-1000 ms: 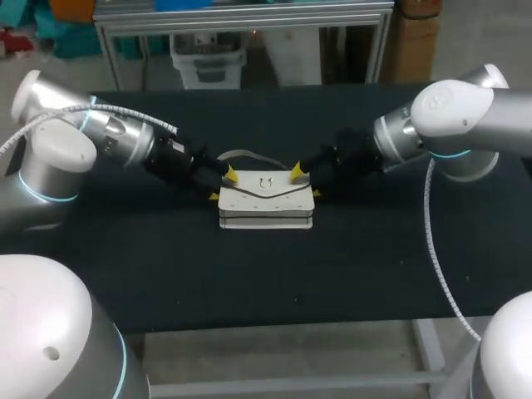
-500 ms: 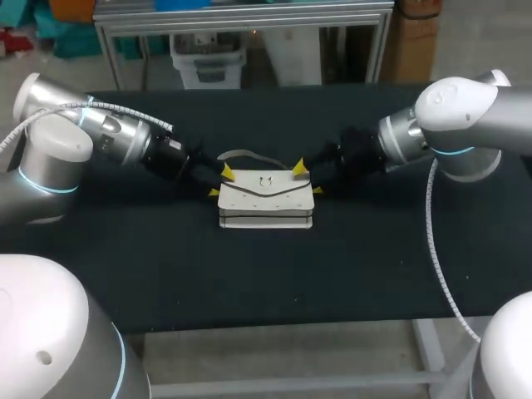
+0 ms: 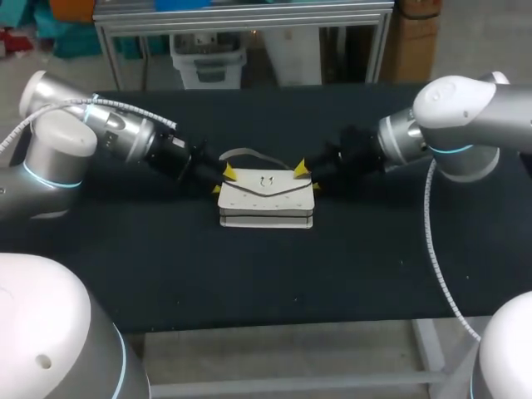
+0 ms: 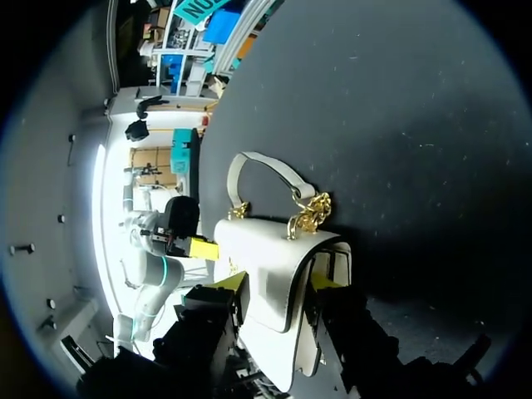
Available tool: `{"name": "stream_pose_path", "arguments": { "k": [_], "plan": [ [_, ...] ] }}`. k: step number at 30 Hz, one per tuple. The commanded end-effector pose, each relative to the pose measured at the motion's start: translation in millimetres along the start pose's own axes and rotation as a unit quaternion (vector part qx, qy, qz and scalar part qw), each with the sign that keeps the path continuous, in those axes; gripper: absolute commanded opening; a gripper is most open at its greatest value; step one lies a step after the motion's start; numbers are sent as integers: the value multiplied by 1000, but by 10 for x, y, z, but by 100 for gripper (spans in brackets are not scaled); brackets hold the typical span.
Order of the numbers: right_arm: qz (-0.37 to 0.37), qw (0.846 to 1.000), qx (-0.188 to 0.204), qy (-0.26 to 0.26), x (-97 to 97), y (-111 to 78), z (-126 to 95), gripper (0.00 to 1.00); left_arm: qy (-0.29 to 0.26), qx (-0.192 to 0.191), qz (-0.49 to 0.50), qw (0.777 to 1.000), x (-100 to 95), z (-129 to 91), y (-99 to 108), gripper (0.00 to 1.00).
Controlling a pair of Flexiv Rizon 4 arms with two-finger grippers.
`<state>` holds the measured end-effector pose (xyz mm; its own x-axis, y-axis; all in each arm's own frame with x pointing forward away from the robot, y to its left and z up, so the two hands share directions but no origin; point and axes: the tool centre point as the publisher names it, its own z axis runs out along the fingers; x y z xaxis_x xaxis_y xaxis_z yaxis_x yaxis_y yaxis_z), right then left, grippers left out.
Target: Pick up the bag, open it, inspect its contents, close it, and place it on the opposite side
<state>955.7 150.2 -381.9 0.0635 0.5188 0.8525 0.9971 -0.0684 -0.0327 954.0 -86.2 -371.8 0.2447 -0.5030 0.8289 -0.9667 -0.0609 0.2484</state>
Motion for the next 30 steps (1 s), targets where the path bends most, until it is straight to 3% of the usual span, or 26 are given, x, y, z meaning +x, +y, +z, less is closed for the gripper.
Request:
{"name": "stream_pose_path", "arguments": {
  "k": [1,9,11,12,13,14,30],
  "plan": [
    [-2,1000,6,0,12,22,73,0,1,-7,1,1000,-18,64,-37,0],
    [-10,1000,6,-1,30,10,60,0,-7,-3,7,1000,0,33,78,0],
    [-6,1000,23,0,27,13,53,0,-18,3,6,1000,17,22,114,1],
    [-7,1000,20,1,22,14,51,35,-20,5,7,1000,24,10,135,46],
    [-7,1000,20,0,20,12,43,61,-23,8,8,1000,28,0,149,69],
    [-8,1000,19,0,21,5,21,100,-25,13,8,1000,37,-24,177,100],
    [-37,999,6,-8,193,-129,-349,100,-53,54,12,997,104,-214,445,100]
  ]
}}
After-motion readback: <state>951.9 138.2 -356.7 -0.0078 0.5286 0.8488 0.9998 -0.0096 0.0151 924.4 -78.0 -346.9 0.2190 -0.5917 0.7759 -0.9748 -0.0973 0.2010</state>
